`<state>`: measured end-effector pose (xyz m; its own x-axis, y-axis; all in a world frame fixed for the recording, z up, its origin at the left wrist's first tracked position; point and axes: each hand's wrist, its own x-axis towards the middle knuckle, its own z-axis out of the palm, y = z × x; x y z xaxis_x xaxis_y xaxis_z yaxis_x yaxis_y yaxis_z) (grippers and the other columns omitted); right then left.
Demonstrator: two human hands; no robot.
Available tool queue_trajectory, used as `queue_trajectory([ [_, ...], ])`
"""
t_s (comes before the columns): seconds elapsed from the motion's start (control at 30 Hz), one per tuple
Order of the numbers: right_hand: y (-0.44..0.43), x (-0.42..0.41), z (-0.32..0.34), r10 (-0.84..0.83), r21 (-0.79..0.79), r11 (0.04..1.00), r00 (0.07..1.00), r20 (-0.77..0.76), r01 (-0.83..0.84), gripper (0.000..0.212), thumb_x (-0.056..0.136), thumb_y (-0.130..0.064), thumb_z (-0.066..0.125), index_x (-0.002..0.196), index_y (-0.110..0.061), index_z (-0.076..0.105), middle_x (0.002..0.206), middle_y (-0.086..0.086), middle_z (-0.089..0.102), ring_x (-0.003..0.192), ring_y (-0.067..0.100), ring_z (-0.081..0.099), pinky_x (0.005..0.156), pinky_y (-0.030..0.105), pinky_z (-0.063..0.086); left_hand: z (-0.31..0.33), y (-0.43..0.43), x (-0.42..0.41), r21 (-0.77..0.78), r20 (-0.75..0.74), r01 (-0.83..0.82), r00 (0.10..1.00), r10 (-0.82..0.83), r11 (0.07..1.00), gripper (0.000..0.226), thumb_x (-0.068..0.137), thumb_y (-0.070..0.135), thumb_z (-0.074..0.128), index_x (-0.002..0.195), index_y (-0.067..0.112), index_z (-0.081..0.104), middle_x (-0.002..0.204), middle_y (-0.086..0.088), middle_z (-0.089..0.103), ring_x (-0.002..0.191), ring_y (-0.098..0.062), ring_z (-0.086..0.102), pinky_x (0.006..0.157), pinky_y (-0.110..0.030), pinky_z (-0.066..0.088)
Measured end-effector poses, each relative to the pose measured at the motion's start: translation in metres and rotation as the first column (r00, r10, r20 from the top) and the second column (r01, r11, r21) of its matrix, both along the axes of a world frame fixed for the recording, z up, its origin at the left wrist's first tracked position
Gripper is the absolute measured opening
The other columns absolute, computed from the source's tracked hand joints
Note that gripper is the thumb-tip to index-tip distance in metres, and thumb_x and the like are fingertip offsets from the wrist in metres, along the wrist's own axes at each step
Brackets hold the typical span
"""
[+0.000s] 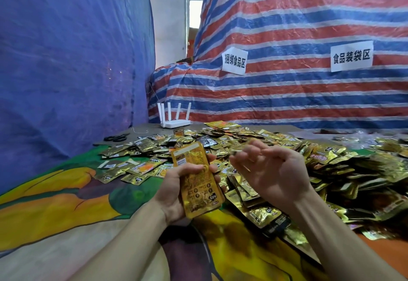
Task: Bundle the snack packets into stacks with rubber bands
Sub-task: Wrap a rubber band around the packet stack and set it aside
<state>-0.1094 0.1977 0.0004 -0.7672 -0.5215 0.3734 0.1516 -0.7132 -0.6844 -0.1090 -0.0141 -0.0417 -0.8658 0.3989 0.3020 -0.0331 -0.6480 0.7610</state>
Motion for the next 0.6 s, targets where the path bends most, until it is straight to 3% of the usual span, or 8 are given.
queue_trajectory([
  [0.1,-0.003,-0.003,-0.001,-0.037,0.012,0.999,0.999,0.013,0.037,0.036,0.085,-0.001,0.048,0.105,-0.007,0.077,0.079,0.002,0.067,0.054,0.011,0.057,0.061,0.03,0.058,-0.001,0.002,0.0,-0.039,0.001,0.019,1.0,-0.019,0.999,0.037,0.08,0.013,0.063,0.116,0.006,0.071,0.095,-0.01,0.067,0.086,-0.027,0.067,0.084,-0.048,0.055],
  [0.17,-0.008,-0.006,-0.005,-0.095,0.161,0.982,0.994,-0.057,0.103,0.043,0.089,0.002,0.051,0.118,-0.02,0.075,0.108,0.006,0.075,0.059,0.012,0.065,0.054,0.024,0.057,0.0,0.004,0.001,-0.096,0.014,-0.014,1.0,0.016,0.995,0.037,0.077,0.013,0.067,0.113,0.009,0.074,0.098,-0.01,0.07,0.088,-0.028,0.069,0.083,-0.047,0.057],
  [0.23,-0.012,-0.007,-0.009,-0.161,0.262,0.946,0.978,-0.134,0.192,0.049,0.09,0.005,0.054,0.124,-0.026,0.071,0.123,0.012,0.071,0.075,0.02,0.073,0.056,0.024,0.058,0.001,0.006,0.002,-0.134,0.072,-0.043,0.996,0.053,0.99,0.034,0.075,0.013,0.068,0.107,0.015,0.078,0.105,-0.013,0.073,0.093,-0.03,0.071,0.084,-0.05,0.057],
  [0.3,-0.016,-0.008,-0.012,-0.242,0.307,0.907,0.954,-0.178,0.288,0.057,0.079,0.005,0.065,0.128,-0.025,0.066,0.121,0.013,0.072,0.091,0.029,0.075,0.062,0.029,0.061,0.004,0.007,0.001,-0.093,0.114,-0.134,0.983,0.144,0.987,0.03,0.076,0.016,0.064,0.103,0.02,0.078,0.116,-0.014,0.071,0.103,-0.034,0.068,0.094,-0.058,0.051],
  [0.37,-0.018,-0.008,-0.015,-0.345,0.349,0.843,0.91,-0.23,0.408,0.065,0.066,0.0,0.077,0.126,-0.023,0.067,0.116,0.013,0.074,0.096,0.033,0.075,0.064,0.035,0.062,0.006,0.005,-0.003,0.015,0.131,-0.272,0.955,0.268,0.962,0.032,0.075,0.014,0.062,0.102,0.023,0.078,0.113,-0.013,0.072,0.107,-0.036,0.066,0.1,-0.062,0.046],
  [0.47,-0.026,-0.004,-0.021,-0.412,0.431,0.741,0.855,-0.314,0.515,0.073,0.059,-0.008,0.085,0.127,-0.024,0.066,0.121,0.011,0.071,0.098,0.029,0.075,0.068,0.04,0.062,0.008,0.001,-0.005,0.095,0.135,-0.39,0.917,0.376,0.916,0.021,0.075,0.017,0.063,0.082,0.023,0.081,0.091,-0.009,0.075,0.089,-0.031,0.071,0.096,-0.054,0.051],
  [0.53,-0.034,-0.001,-0.026,-0.39,0.459,0.728,0.858,-0.334,0.509,0.075,0.06,-0.007,0.088,0.129,-0.026,0.065,0.124,0.009,0.067,0.098,0.027,0.075,0.069,0.041,0.063,0.008,0.001,-0.006,0.096,0.142,-0.431,0.898,0.416,0.897,0.026,0.083,0.019,0.061,0.067,0.022,0.08,0.089,-0.009,0.076,0.082,-0.028,0.073,0.09,-0.048,0.054],
  [0.6,-0.044,0.002,-0.032,-0.351,0.475,0.733,0.869,-0.348,0.487,0.076,0.059,-0.002,0.093,0.125,-0.031,0.068,0.123,0.006,0.066,0.099,0.026,0.074,0.07,0.041,0.062,0.01,0.004,-0.006,0.08,0.113,-0.441,0.895,0.431,0.894,0.027,0.086,0.023,0.061,0.067,0.025,0.081,0.093,-0.009,0.077,0.085,-0.028,0.074,0.089,-0.047,0.055],
])
